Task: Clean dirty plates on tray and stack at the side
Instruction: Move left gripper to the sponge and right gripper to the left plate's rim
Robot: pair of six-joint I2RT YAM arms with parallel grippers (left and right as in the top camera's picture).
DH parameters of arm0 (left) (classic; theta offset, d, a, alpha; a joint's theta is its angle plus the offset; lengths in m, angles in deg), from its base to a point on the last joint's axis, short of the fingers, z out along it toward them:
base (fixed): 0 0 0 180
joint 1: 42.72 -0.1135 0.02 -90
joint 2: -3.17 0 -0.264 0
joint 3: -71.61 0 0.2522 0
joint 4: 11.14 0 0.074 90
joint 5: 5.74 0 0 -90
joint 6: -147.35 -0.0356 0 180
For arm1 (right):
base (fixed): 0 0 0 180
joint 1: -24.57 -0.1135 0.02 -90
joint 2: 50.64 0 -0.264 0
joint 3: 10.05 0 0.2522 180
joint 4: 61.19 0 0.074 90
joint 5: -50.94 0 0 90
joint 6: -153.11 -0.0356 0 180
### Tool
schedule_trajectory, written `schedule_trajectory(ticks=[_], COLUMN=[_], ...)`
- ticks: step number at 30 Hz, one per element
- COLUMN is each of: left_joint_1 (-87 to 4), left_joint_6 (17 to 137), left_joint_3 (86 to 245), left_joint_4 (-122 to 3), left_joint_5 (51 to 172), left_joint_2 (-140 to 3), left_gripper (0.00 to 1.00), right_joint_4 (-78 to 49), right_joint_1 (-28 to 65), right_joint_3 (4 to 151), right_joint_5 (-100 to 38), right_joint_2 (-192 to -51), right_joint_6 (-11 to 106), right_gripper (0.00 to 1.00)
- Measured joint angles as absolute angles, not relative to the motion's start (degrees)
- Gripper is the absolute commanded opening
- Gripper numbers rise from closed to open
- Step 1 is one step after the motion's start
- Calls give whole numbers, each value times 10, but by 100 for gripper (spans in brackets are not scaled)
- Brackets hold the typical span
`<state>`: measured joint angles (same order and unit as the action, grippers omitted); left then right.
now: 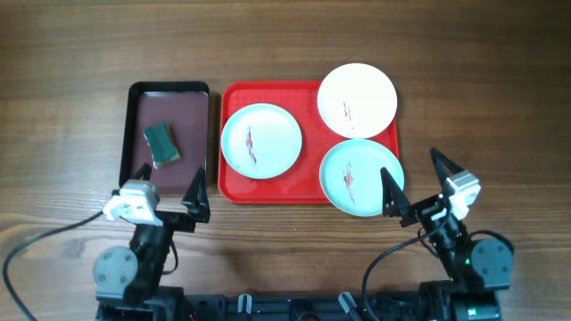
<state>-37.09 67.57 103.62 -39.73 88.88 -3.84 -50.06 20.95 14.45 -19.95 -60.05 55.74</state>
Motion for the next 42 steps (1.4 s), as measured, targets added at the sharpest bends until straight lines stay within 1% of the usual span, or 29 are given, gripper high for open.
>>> schedule_trajectory(ticks=[5, 14, 16, 21, 25, 28, 30, 32, 35, 39, 42], left_joint_1=[-371, -371, -371, -371, -371, -371, -371, -371, -371, -371, -371], left_joint_6=[676, 677, 677, 677, 677, 677, 677, 677, 677, 677, 677], left_joint_3=[1136, 1364, 1434, 1584, 1727, 1822, 1855, 1861, 1861, 1862, 1862], left_joint_4=[-457, -627, -702, -827, -962, -1018, -1022, -1015, -1010, -1010, -1011], left_joint_5=[894, 898, 898, 898, 898, 904, 926, 955, 981, 992, 994], left_joint_2=[-138, -365, -420, -536, -639, -711, -745, -762, -770, -770, -770], left_gripper=[100, 100, 100, 100, 100, 100, 100, 100, 100, 100, 100], right_joint_4=[-480, -314, -269, -183, -100, -10, 46, 130, 220, 251, 223], right_joint_1=[210, 210, 210, 210, 210, 207, 201, 188, 145, 70, 29], right_joint_3=[225, 443, 506, 629, 722, 798, 842, 908, 1004, 1055, 1056], right_joint_5=[-158, -96, -77, -29, 18, 41, 47, 46, 9, -57, -81], right_joint_2=[-691, -906, -955, -1043, -1120, -1184, -1220, -1268, -1343, -1416, -1465], right_joint_6=[577, 608, 609, 611, 620, 642, 659, 676, 692, 694, 689], right_gripper=[100, 100, 100, 100, 100, 100, 100, 100, 100, 100, 100])
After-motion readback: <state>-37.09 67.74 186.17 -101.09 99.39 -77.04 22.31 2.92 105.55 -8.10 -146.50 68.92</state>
